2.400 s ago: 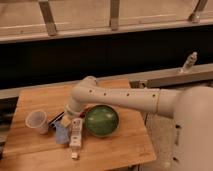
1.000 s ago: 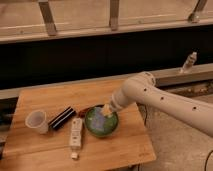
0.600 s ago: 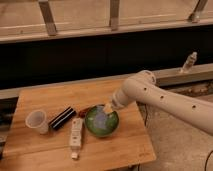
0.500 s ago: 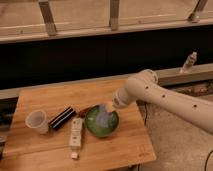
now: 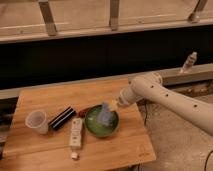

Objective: Place the white sponge in the ceramic bowl

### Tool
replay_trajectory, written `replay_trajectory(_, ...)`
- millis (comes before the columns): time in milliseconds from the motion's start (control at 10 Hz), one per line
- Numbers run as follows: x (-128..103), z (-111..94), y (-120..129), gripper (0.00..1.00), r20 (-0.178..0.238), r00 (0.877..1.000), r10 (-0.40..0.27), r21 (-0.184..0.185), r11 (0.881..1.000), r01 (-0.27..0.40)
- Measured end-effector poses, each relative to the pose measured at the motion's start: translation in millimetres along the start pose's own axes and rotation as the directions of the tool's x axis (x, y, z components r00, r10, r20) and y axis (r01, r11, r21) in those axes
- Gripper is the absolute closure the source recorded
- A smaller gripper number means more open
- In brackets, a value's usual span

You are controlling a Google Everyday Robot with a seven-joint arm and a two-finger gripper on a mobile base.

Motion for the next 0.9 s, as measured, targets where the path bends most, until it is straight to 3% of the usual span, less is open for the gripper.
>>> replay_trajectory(200,-7.5,22.2,21.6,0.96,-0.014,0.999,-0.031,-0.039,0.999,0.031)
replay_trajectory(400,-6.7,22.6,21.4,1.00,-0.016,0.999,-0.028,-0.038,0.999,0.027)
replay_trajectory(500,-5.7,21.9,20.0,0.96,-0.016,1.000,-0.024,-0.036,0.999,0.024)
replay_trajectory(700,-6.9,22.7,21.5,0.81,-0.016,0.999,-0.027,-0.038,0.999,0.027)
replay_trajectory(900,-6.7,22.5,21.4,0.59,-0.016,1.000,-0.027,-0.038,0.999,0.026)
